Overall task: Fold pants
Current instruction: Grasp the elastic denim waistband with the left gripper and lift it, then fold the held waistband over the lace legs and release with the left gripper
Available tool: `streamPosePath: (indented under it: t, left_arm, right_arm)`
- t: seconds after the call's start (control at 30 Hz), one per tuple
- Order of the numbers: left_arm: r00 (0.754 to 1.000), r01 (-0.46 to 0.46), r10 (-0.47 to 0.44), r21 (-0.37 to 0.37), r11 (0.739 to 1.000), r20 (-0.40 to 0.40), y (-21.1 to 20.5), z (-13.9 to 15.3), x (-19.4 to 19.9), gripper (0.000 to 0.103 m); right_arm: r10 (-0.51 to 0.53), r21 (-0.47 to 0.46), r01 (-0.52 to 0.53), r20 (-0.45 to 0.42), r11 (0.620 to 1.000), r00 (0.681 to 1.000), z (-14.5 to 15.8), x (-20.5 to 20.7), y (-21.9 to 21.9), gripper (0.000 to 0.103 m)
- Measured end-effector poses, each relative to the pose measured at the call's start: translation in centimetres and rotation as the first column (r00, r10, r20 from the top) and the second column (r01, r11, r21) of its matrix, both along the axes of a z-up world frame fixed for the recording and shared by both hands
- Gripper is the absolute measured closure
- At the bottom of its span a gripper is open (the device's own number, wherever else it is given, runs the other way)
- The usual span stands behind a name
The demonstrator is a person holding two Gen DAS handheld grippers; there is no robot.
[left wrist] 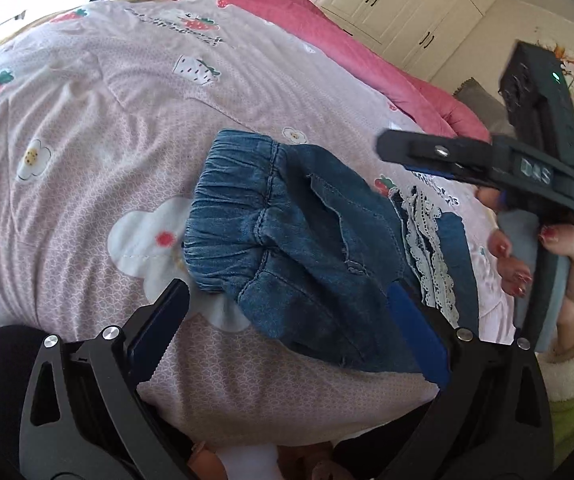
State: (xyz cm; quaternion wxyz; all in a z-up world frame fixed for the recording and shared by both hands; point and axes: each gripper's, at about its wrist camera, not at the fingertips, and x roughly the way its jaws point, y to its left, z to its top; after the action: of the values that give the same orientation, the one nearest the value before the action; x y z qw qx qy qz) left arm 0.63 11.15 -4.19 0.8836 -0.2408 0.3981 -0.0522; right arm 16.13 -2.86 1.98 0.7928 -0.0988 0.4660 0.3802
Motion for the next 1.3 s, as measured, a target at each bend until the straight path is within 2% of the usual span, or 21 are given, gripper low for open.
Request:
streamPosePath:
  t: [0.03,0.1,0.17,0.37,0.43,0.47,0.5,0.53,0.6,0.73,0.9,0.97,1.1,1.3]
  left_arm:
    - [1.000,0.002,-0.002,-0.021,1.000,0.003,0.1,-0.2,0.1,0.011]
    - [1.000,0.000,0.000,-0.065,0.998,0.011,0.2,-0.7,0.4,0.020]
    - [1.000,-0.003,0.004,-0.083,0.997,0.012,0.4,-1.1,0.5,0.021]
    - [1.000,-0.020,0.022,-0.098,0.995,0.016,1.2,-1.7,0.7,0.037]
    - [1.000,-0.021,0.023,-0.111,0.994,0.016,1.5,-1.8,0.7,0.037]
    - [1.000,-0.021,0.023,-0.113,0.993,0.016,1.5,-1.8,0.7,0.037]
    - [1.000,-0.020,0.022,-0.111,0.994,0.016,1.5,-1.8,0.7,0.037]
    - [1.000,-0.019,0.021,-0.109,0.994,0.014,1.6,-1.9,0.7,0.037]
    - [1.000,-0.019,0.021,-0.116,0.993,0.014,1.9,-2.1,0.8,0.037]
    - [0.999,-0.017,0.020,-0.103,0.995,0.025,2.0,-1.8,0.8,0.040]
    - [0.998,0.002,0.001,-0.064,0.998,0.060,0.5,-0.6,0.9,0.076]
    - [0.996,0.021,-0.017,-0.045,0.999,0.089,-0.4,0.5,0.7,0.083]
    - [0.990,0.051,-0.045,-0.036,0.998,0.133,-1.8,2.4,0.8,0.085]
    - [0.975,0.136,-0.139,0.032,0.990,0.175,-6.9,4.6,1.7,0.086]
  right_arm:
    - [0.032,-0.004,-0.032,-0.029,0.999,0.999,-0.5,0.5,1.1,0.009]
    - [0.056,-0.014,-0.057,-0.047,0.998,0.997,-1.1,0.8,2.4,0.009]
    - [0.096,-0.025,-0.098,-0.071,0.995,0.993,-1.7,1.0,4.0,0.009]
    - [0.209,-0.060,-0.219,-0.138,0.974,0.968,-2.9,1.1,8.2,0.011]
    - [0.239,-0.072,-0.255,-0.178,0.964,0.955,-3.6,1.0,9.3,0.028]
    - [0.247,-0.078,-0.267,-0.201,0.961,0.948,-4.1,1.0,9.7,0.052]
    - [0.244,-0.092,-0.269,-0.222,0.959,0.944,-4.6,1.0,9.9,0.061]
    - [0.239,-0.108,-0.266,-0.215,0.958,0.947,-4.9,0.9,9.9,0.063]
    - [0.237,-0.066,-0.256,-0.209,0.964,0.949,-4.5,0.9,9.1,0.069]
    - [0.232,0.051,-0.226,-0.212,0.973,0.949,-2.6,1.1,6.5,0.072]
    - [0.220,0.132,-0.199,-0.173,0.971,0.960,-0.4,0.9,3.3,0.072]
    - [0.210,0.168,-0.183,-0.154,0.969,0.966,0.6,1.2,1.6,0.072]
    - [0.183,0.209,-0.154,-0.128,0.966,0.975,1.8,1.3,-0.9,0.072]
    - [0.115,0.236,-0.090,-0.095,0.968,0.989,2.9,1.6,-6.8,0.072]
